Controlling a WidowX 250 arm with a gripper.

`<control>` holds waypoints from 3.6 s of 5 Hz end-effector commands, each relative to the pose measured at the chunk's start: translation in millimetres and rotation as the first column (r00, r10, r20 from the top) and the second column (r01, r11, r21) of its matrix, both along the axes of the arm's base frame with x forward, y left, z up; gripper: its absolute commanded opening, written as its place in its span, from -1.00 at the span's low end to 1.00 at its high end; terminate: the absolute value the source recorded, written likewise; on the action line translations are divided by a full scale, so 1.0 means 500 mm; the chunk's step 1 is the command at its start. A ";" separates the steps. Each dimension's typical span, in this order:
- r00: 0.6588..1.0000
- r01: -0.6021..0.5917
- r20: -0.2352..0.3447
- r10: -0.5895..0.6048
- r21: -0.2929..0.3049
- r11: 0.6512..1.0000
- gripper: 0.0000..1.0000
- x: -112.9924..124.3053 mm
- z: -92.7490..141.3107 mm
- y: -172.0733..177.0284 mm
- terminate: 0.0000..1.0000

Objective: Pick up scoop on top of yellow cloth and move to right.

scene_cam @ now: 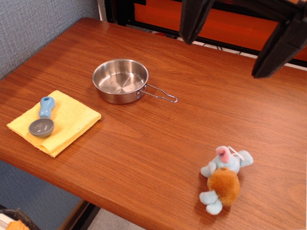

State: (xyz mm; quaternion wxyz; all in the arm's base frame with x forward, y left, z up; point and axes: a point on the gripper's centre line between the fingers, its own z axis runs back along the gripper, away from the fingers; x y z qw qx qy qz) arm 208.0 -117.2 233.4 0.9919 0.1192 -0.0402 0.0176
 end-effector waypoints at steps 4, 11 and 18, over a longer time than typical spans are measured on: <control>0.918 -0.393 -0.086 0.386 -0.075 0.917 1.00 -0.020 -0.140 0.282 -1.00; 0.794 -0.590 0.080 0.603 -0.135 0.796 1.00 0.061 -0.358 0.590 -1.00; 0.769 -0.637 0.019 0.638 -0.052 0.769 -1.00 0.064 -0.341 0.576 -1.00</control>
